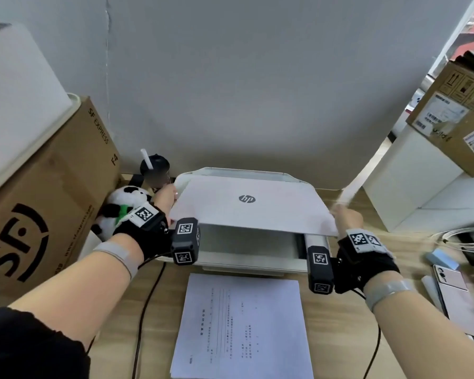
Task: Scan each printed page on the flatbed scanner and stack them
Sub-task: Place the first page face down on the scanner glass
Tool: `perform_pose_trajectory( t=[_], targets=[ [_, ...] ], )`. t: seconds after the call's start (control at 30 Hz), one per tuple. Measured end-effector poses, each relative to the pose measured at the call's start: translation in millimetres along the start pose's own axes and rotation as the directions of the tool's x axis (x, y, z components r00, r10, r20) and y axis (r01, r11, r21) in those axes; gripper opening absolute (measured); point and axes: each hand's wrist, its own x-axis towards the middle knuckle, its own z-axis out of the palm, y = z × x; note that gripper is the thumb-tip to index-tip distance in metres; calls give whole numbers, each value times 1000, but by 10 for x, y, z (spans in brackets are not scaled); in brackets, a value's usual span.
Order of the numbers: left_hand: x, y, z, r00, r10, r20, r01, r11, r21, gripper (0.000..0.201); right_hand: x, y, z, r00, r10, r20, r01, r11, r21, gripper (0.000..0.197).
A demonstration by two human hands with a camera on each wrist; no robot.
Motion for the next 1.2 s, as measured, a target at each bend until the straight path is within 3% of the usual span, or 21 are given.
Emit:
perform_pose_trajectory(
  t=[0.13,0.23,0.4,0.67,0.73,0.83,0.9,1.03,1.1,1.2],
  targets=[
    [-130,370,99,994,84,-74,-97,978,-186,29,-25,-217,45,997,-45,67,18,931,364,12],
    [-183,579,192,981,171,-91,-188,951,-244,34,-72,-377,102,984,-158,81,99,867,488,24],
    [-165,809,419,945,321,-67,-328,931,-163,40,-67,-593,315,964,-258,57,200,854,480,35],
    [208,1118,651,907,420,-38,-419,907,43,59,79,-897,589,970,-221,102,169,913,372,35],
    [253,1174,688,904,427,-32,-424,903,70,57,132,-919,613,965,-231,126,178,925,335,29],
    [163,1172,736,865,502,6,-501,863,62,42,224,-853,630,962,-203,181,133,932,338,41],
    [165,1046,733,844,536,26,-536,838,99,48,229,-771,635,959,-189,211,104,927,359,45],
    [211,724,659,895,440,67,-445,887,125,51,101,-561,633,956,-133,262,35,938,346,41],
    [142,570,613,919,382,103,-394,903,169,39,38,-427,601,954,-100,284,4,947,321,38],
    [-29,311,520,947,216,237,-272,933,236,34,-45,-194,518,925,-83,371,-22,963,270,31]
  ],
)
